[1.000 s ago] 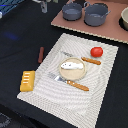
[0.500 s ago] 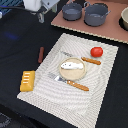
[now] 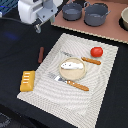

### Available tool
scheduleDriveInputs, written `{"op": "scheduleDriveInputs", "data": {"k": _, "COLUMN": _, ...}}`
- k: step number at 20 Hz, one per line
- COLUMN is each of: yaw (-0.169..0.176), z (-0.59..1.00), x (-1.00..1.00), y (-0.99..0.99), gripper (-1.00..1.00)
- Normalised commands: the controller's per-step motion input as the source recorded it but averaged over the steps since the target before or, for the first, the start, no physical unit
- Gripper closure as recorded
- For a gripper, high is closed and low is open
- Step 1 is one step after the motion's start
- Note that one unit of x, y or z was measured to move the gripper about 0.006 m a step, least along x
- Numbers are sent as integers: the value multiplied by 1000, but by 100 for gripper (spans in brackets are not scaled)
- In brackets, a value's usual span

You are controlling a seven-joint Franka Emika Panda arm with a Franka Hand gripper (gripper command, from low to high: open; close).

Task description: Interact with the objects in diverse but meaningful ways.

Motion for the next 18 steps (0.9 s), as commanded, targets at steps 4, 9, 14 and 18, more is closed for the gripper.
{"op": "scheduleDriveInputs", "data": {"k": 4, "yaw": -68, "z": -376, "x": 0, "y": -197, "gripper": -100}}
{"op": "scheduleDriveInputs", "data": {"k": 9, "yaw": -79, "z": -382, "x": 0, "y": -68, "gripper": -100}}
{"op": "scheduleDriveInputs", "data": {"k": 14, "yaw": -113, "z": -369, "x": 27, "y": 0, "gripper": -100}}
{"op": "scheduleDriveInputs", "data": {"k": 18, "yaw": -103, "z": -403, "x": 1, "y": -31, "gripper": -100}}
